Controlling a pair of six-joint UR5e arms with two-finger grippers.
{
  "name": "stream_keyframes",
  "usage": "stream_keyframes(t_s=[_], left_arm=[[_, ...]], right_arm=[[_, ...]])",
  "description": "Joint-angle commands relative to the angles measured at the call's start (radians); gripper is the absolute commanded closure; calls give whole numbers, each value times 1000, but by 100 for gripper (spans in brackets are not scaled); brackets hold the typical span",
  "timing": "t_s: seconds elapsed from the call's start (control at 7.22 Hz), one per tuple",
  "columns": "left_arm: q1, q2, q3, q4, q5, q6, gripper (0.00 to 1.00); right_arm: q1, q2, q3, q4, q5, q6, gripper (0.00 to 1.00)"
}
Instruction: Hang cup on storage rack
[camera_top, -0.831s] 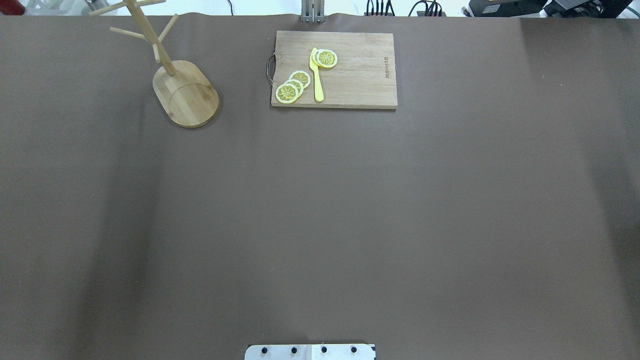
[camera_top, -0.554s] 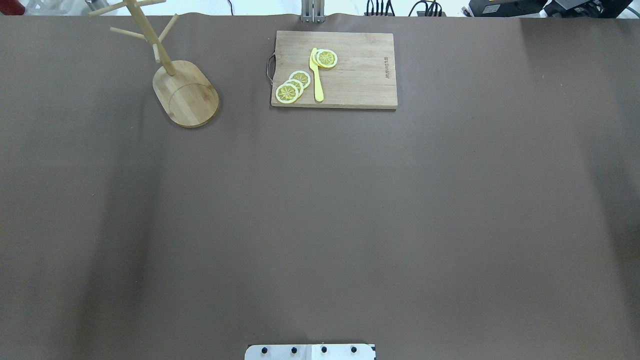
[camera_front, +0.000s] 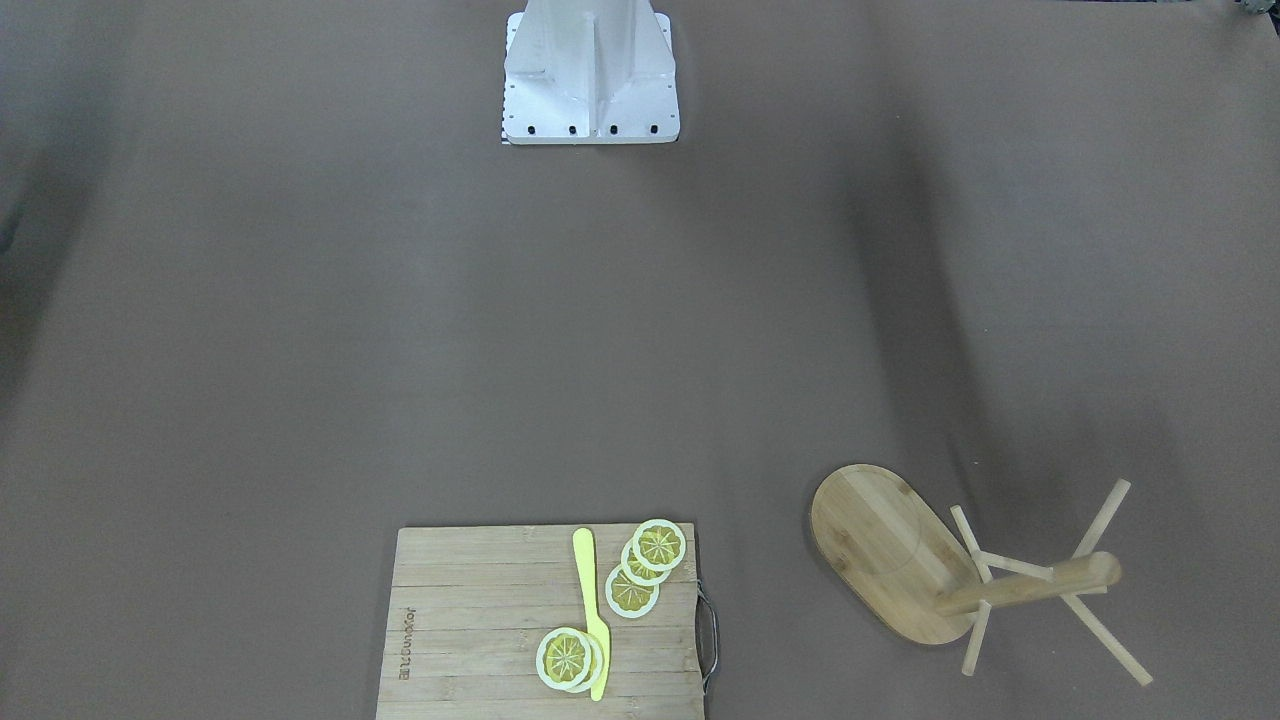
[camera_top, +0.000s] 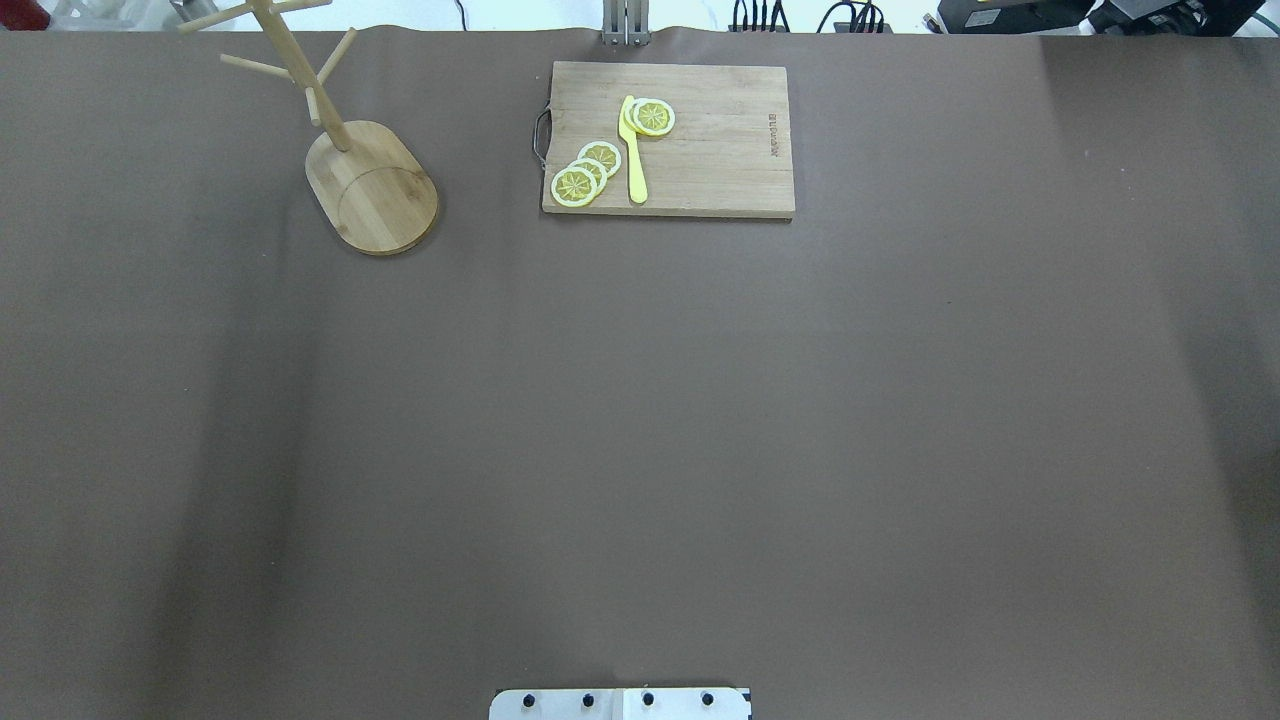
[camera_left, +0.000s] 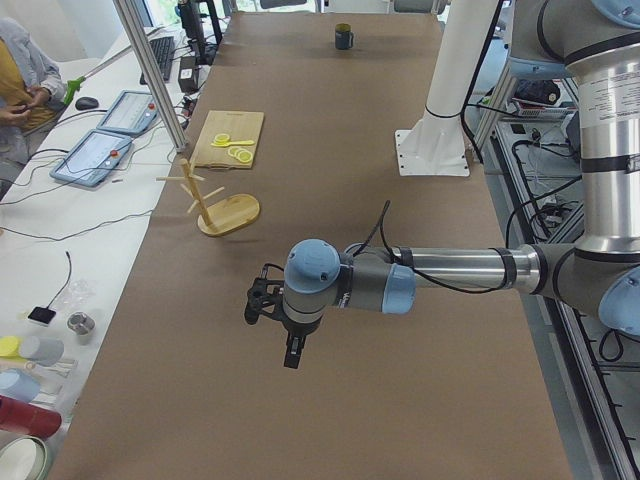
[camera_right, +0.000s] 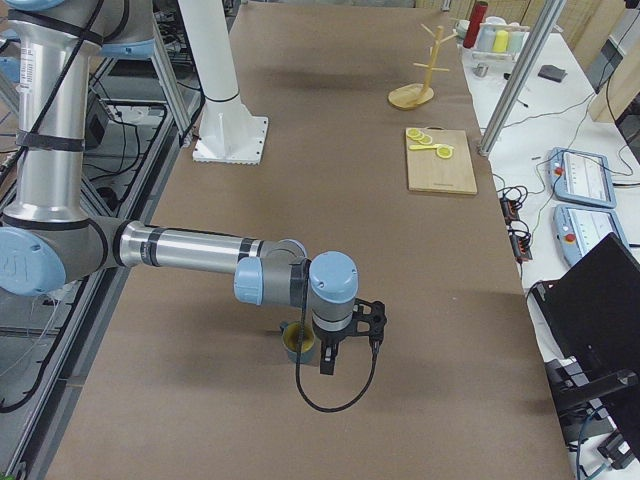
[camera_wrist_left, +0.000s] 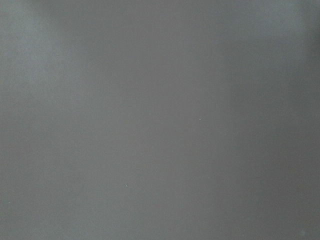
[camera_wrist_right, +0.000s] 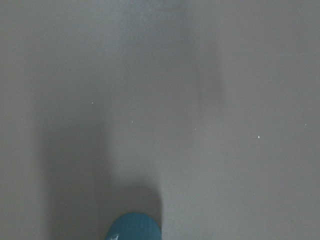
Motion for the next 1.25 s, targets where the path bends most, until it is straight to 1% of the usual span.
stream_keyframes(t_s=[0.0, 0.42, 0.97, 1.11], left_arm=[[1, 0, -7, 1, -2, -2, 2], [1, -2, -8, -7, -3, -7, 2], [1, 0, -70, -2, 1, -9, 2], [2, -5, -15, -10, -3, 1, 2]], right_arm=[[0, -7, 4, 6, 12, 3, 0], [0, -8, 4, 6, 36, 4, 0], [0, -8, 7, 8, 37, 0, 0], [0, -7, 11, 55, 40, -1, 0]])
